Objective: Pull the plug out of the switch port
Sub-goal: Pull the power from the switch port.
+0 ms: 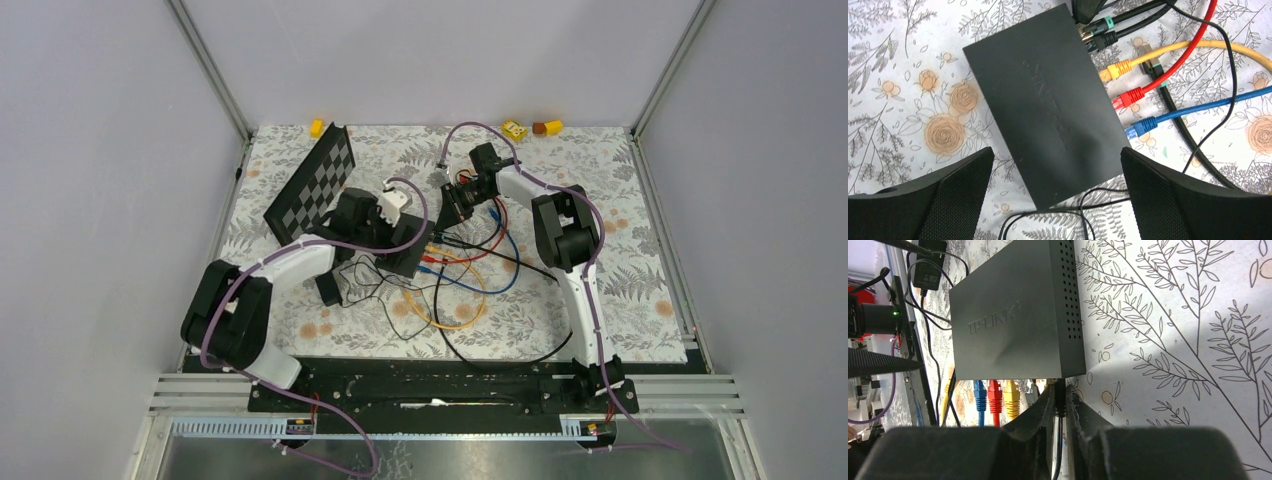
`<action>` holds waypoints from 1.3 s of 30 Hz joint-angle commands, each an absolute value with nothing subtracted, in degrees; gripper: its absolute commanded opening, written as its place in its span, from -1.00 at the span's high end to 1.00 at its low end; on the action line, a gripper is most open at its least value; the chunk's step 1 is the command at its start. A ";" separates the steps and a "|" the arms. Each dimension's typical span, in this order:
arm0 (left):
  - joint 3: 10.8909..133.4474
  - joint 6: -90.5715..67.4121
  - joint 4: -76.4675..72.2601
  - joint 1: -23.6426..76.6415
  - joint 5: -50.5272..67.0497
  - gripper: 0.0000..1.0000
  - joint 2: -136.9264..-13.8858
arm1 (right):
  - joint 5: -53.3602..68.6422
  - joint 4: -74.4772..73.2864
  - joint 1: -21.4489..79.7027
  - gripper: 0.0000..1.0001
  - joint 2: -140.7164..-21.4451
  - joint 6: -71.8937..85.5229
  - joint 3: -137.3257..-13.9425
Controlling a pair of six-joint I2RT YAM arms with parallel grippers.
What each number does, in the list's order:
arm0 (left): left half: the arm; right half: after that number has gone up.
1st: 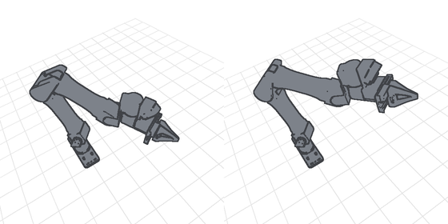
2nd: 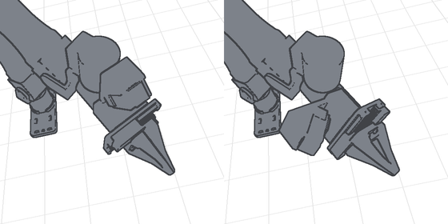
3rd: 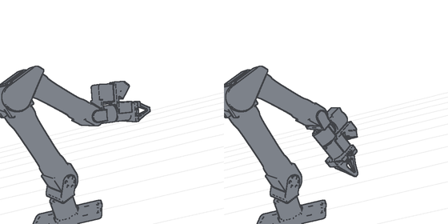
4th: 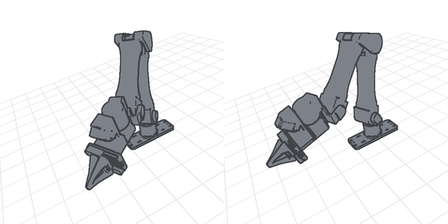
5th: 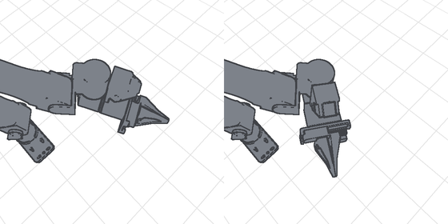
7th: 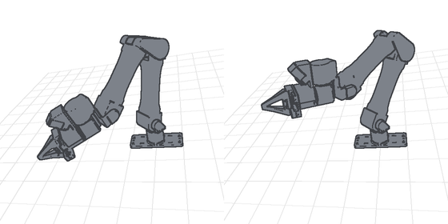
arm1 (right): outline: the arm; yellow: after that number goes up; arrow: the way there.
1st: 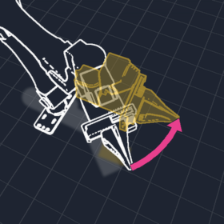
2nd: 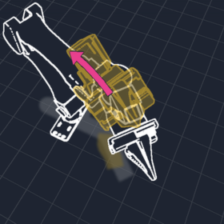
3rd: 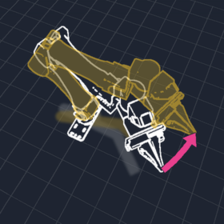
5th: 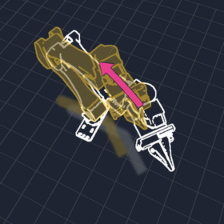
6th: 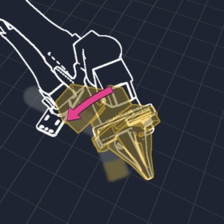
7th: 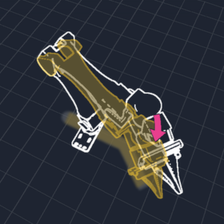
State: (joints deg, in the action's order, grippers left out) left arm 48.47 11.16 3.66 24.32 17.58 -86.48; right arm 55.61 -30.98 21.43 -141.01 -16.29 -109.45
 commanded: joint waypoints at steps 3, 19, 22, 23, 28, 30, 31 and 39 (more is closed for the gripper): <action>53.50 11.37 0.18 28.70 10.94 -0.97 -91.14 | 56.80 -32.78 21.44 1.00 -142.17 -15.43 -111.32; 58.01 7.04 1.27 32.95 3.01 -0.79 -99.77 | 54.59 -32.71 21.45 1.00 -141.21 -16.39 -109.41; 57.84 6.30 1.51 32.92 2.62 -0.73 -100.06 | 52.40 -32.63 21.45 1.00 -140.28 -17.18 -108.78; 57.83 6.06 1.73 32.90 2.48 -0.71 -100.06 | 51.30 -32.02 21.45 1.00 -139.73 -17.37 -108.12; 58.08 4.92 3.36 32.94 2.43 -0.62 -100.53 | 47.36 -25.63 21.60 1.00 -135.03 -16.61 -101.97; 57.97 4.61 3.57 32.82 2.42 -0.59 -100.59 | 46.83 -24.39 21.62 1.00 -133.98 -16.61 -100.55; 57.82 4.63 3.52 32.81 2.42 -0.58 -100.55 | 46.93 -24.27 21.60 1.00 -133.87 -16.66 -100.32; 56.50 4.64 2.47 32.78 2.45 -0.60 -99.83 | 54.50 -32.49 21.12 1.00 -138.94 -16.98 -108.56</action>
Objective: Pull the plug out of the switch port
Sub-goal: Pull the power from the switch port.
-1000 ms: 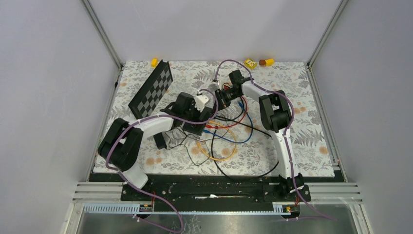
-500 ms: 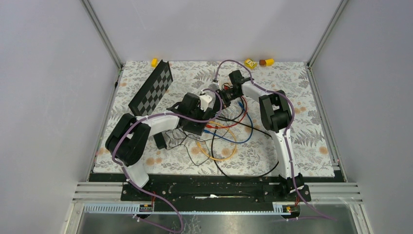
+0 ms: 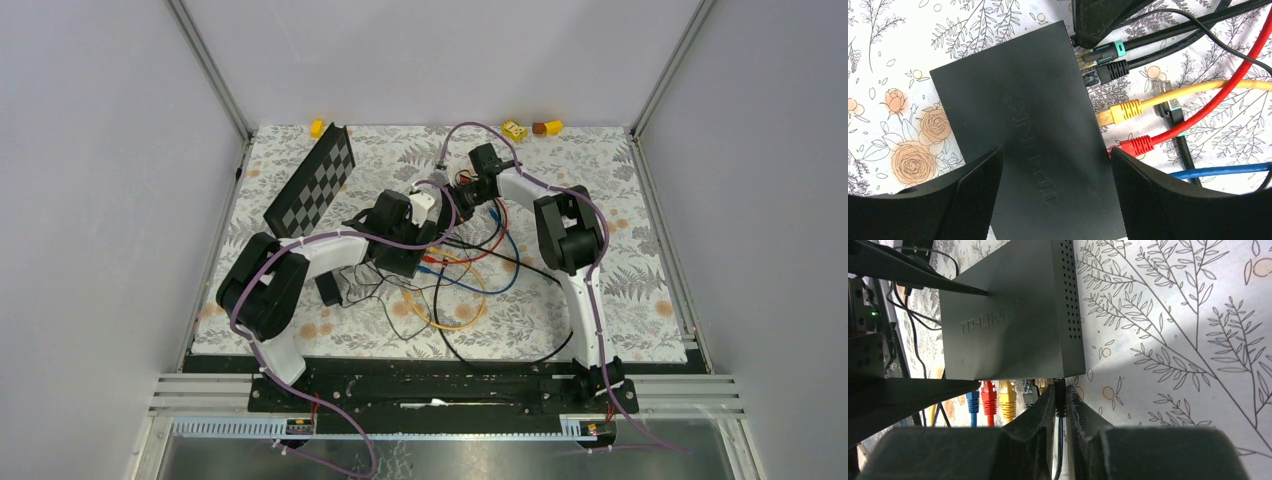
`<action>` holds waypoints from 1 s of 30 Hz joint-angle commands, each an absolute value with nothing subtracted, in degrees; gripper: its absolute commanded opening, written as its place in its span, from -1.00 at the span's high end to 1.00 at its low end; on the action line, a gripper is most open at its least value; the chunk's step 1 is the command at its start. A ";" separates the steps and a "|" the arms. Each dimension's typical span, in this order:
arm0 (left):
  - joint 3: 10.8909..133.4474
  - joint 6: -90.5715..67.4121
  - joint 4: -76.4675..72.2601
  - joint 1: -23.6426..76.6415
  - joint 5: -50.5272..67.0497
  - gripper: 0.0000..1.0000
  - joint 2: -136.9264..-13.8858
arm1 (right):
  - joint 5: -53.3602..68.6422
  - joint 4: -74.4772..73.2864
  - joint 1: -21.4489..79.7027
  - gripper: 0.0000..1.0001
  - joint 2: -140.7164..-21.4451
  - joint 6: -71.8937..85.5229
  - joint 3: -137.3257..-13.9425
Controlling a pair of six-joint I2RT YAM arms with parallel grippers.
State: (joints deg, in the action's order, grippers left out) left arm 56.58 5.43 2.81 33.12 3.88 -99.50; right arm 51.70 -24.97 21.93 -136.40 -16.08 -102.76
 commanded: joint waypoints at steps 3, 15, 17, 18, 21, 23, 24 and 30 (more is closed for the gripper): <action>55.96 4.57 2.12 32.62 2.62 -0.62 -99.43 | 57.11 -38.18 21.00 1.00 -141.76 -18.05 -113.26; 55.79 4.09 2.20 32.15 2.51 -0.62 -99.64 | 47.33 -29.80 21.18 1.00 -137.13 -16.27 -105.45; 55.95 3.91 2.49 32.17 2.33 -0.61 -99.82 | 45.32 -29.18 21.25 1.00 -136.35 -16.37 -104.51; 56.10 3.82 2.64 32.17 2.30 -0.61 -99.96 | 44.47 -28.76 21.29 1.00 -135.92 -16.47 -104.00; 56.63 3.62 3.38 32.17 2.26 -0.60 -100.46 | 43.68 -27.75 21.39 1.00 -135.02 -16.90 -103.24; 56.69 3.49 3.52 32.17 2.27 -0.61 -100.63 | 44.64 -28.45 21.35 1.00 -135.35 -17.17 -103.98; 56.69 3.51 3.52 32.17 2.22 -0.61 -100.63 | 45.43 -29.17 21.28 1.00 -135.60 -17.33 -104.58; 56.45 3.29 3.47 32.17 2.19 -0.65 -100.39 | 52.77 -42.27 21.11 1.00 -142.57 -21.33 -116.15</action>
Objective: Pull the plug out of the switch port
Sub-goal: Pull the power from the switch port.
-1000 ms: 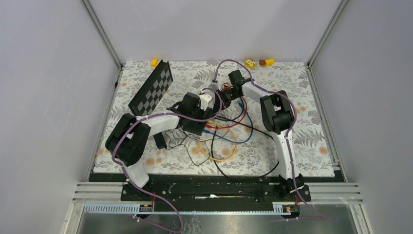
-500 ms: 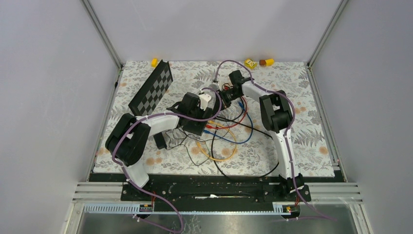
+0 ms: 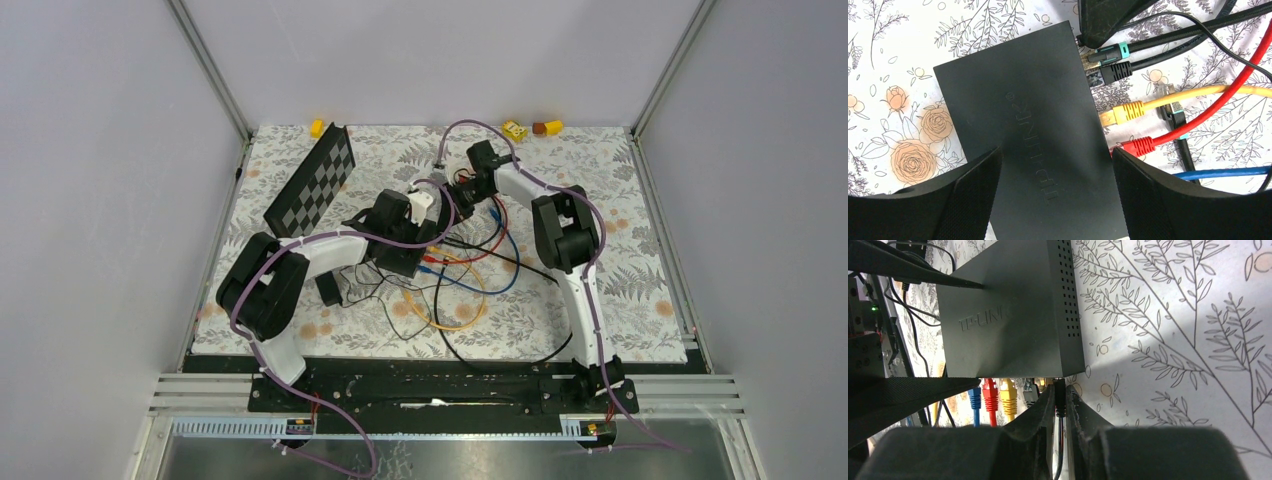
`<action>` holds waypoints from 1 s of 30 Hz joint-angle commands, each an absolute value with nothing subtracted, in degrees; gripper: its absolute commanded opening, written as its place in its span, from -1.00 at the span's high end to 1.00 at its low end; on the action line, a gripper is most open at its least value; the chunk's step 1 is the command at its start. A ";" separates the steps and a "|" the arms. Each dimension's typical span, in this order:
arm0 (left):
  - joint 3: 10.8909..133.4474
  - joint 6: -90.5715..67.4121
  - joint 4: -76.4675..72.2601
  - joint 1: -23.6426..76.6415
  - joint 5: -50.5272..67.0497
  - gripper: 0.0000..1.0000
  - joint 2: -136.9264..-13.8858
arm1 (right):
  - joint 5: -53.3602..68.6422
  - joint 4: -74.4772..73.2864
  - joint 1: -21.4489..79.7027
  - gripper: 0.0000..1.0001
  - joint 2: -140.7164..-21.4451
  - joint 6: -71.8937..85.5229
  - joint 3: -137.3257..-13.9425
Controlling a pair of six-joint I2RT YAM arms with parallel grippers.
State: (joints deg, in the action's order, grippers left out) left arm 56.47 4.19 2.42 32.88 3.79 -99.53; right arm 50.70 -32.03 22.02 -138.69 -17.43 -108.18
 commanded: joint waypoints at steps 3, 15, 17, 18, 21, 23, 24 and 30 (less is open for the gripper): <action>56.34 3.05 3.42 32.08 2.26 -0.67 -100.32 | 54.94 -46.46 21.18 1.00 -145.40 -22.73 -119.88; 57.03 1.46 4.31 31.88 1.73 -0.68 -101.36 | 39.60 -28.39 22.02 1.00 -134.77 -17.80 -104.38; 57.13 1.36 4.37 31.89 1.60 -0.68 -101.50 | 38.66 -27.31 22.13 1.00 -133.89 -17.75 -103.27; 57.16 1.32 4.39 31.86 1.63 -0.68 -101.56 | 38.70 -27.34 22.16 1.00 -133.73 -17.82 -103.26; 57.17 1.31 4.40 31.90 1.86 -0.68 -101.56 | 40.13 -27.92 22.10 1.00 -133.93 -18.32 -103.55; 57.07 1.26 4.38 31.86 2.00 -0.68 -101.50 | 41.54 -28.61 22.07 1.00 -134.36 -18.37 -104.15; 57.12 1.30 4.39 31.84 2.10 -0.68 -101.45 | 42.05 -28.83 22.07 1.00 -134.50 -18.33 -104.40; 56.96 1.41 4.39 31.59 2.85 -0.71 -101.09 | 41.94 -28.84 21.93 1.00 -133.86 -17.89 -105.10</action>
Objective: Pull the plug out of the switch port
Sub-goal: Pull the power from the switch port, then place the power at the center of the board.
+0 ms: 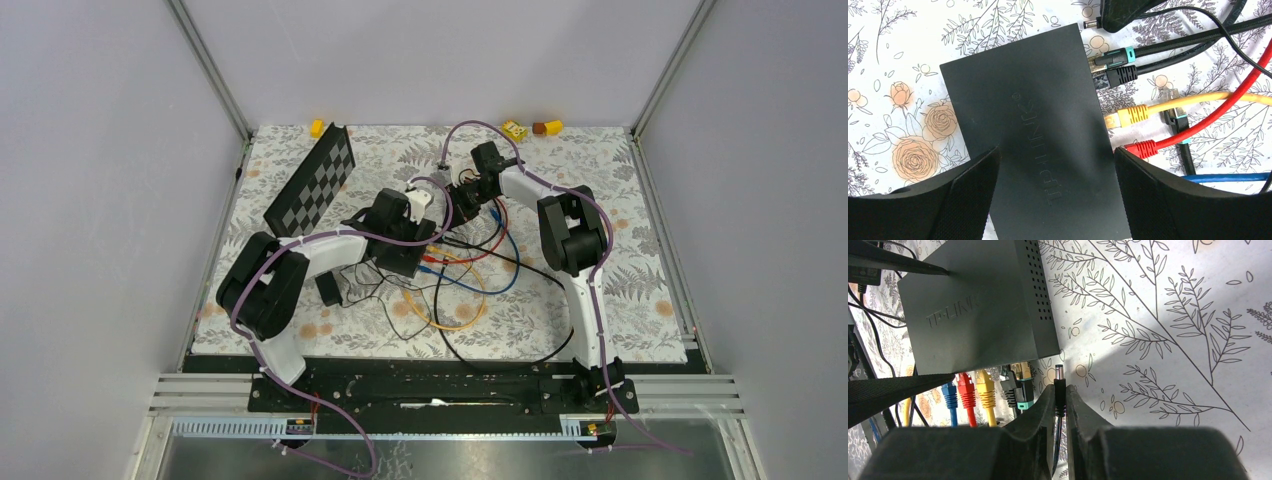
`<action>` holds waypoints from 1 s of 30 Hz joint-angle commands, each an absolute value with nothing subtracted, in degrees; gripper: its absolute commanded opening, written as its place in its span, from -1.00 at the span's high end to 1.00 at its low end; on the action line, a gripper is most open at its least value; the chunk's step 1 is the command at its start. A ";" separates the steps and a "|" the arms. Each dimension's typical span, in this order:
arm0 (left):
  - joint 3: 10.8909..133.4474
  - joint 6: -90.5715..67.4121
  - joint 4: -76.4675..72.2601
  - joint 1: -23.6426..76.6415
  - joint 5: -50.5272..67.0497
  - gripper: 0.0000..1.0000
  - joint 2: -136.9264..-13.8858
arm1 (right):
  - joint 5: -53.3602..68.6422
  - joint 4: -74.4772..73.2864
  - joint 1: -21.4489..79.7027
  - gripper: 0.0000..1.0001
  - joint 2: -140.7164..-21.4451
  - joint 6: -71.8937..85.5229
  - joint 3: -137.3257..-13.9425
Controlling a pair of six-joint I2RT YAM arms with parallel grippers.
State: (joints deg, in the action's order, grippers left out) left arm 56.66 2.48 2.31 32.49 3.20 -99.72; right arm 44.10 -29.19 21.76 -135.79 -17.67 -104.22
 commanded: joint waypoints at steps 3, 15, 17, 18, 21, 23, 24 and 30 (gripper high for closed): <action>57.04 1.51 4.32 31.10 3.96 -0.77 -100.14 | 41.58 -28.77 21.33 1.00 -132.11 -17.31 -105.20; 56.06 4.33 2.36 29.80 10.19 -0.89 -92.18 | 41.02 -26.94 17.41 0.96 -119.01 -15.94 -98.56; 55.66 5.38 1.91 29.71 11.06 -0.90 -90.99 | 40.39 -26.73 17.32 0.95 -117.07 -16.12 -96.88; 55.44 6.02 1.56 29.61 11.69 -0.90 -90.41 | 40.15 -26.53 17.31 0.95 -116.05 -16.29 -95.99; 54.27 8.43 1.09 29.53 15.54 -0.91 -88.16 | 39.56 -25.93 17.22 0.92 -113.14 -16.65 -93.10; 53.05 10.25 0.71 29.51 18.42 -0.91 -86.40 | 39.79 -25.67 17.23 0.90 -111.23 -16.53 -91.32; 52.35 10.99 0.52 29.48 19.60 -0.91 -85.52 | 40.24 -25.47 17.23 0.89 -110.15 -16.08 -90.42; 48.28 17.95 3.32 29.46 25.31 -0.91 -79.31 | 46.76 -18.13 17.63 0.83 -104.39 -4.66 -80.23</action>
